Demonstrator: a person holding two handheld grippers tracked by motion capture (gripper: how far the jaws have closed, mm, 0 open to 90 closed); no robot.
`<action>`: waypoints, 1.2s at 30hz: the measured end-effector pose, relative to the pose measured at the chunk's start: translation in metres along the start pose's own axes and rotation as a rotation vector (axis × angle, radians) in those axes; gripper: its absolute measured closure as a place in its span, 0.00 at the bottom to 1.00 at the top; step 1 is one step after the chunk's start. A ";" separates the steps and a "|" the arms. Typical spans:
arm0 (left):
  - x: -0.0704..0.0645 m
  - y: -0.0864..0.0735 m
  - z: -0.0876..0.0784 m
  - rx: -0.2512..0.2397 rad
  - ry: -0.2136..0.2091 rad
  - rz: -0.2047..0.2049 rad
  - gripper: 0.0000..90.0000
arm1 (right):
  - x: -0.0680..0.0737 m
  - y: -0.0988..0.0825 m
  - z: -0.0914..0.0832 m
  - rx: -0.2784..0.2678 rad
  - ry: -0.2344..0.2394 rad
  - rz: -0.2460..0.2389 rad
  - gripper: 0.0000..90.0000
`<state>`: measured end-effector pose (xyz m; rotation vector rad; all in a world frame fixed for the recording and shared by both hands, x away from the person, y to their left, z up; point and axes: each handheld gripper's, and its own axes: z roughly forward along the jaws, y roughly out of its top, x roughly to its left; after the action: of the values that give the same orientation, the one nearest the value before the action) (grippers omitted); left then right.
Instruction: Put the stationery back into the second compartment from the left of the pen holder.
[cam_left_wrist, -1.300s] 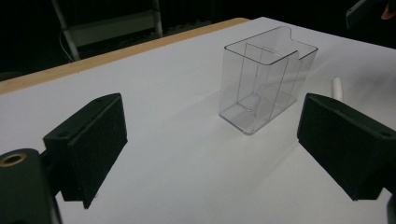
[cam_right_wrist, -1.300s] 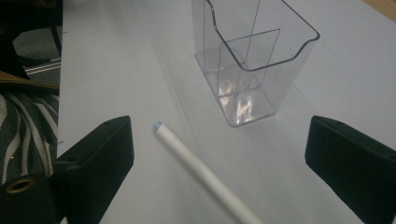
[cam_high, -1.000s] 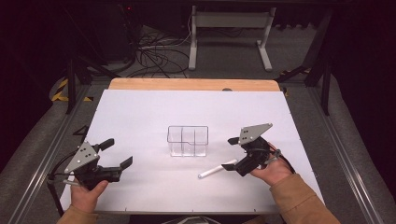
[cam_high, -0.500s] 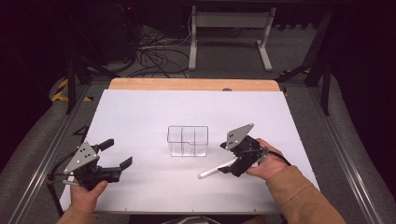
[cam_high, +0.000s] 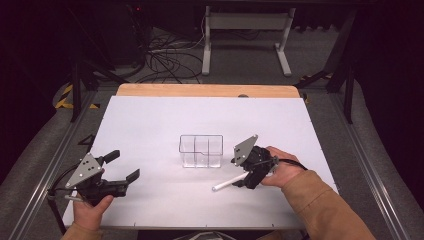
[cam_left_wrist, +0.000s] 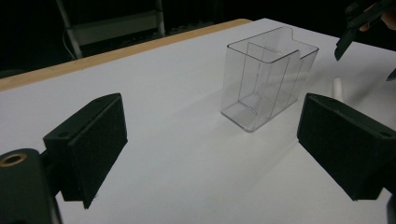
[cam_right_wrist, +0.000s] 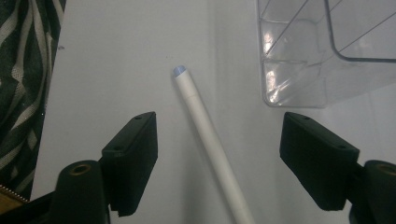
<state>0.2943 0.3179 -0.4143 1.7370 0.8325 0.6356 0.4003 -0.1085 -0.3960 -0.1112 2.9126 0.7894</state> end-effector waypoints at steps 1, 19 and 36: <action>0.000 0.000 0.000 0.000 0.000 -0.001 0.10 | -0.001 0.000 0.001 0.005 0.007 -0.006 0.33; 0.000 -0.004 -0.007 0.001 0.019 -0.012 0.10 | -0.007 -0.001 0.024 0.109 0.059 -0.077 0.52; 0.001 -0.004 -0.004 0.002 0.008 -0.016 0.10 | -0.009 -0.002 0.036 0.150 0.088 -0.162 0.61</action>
<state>0.2910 0.3216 -0.4165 1.7287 0.8524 0.6320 0.4126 -0.0916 -0.4263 -0.3716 2.9841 0.5527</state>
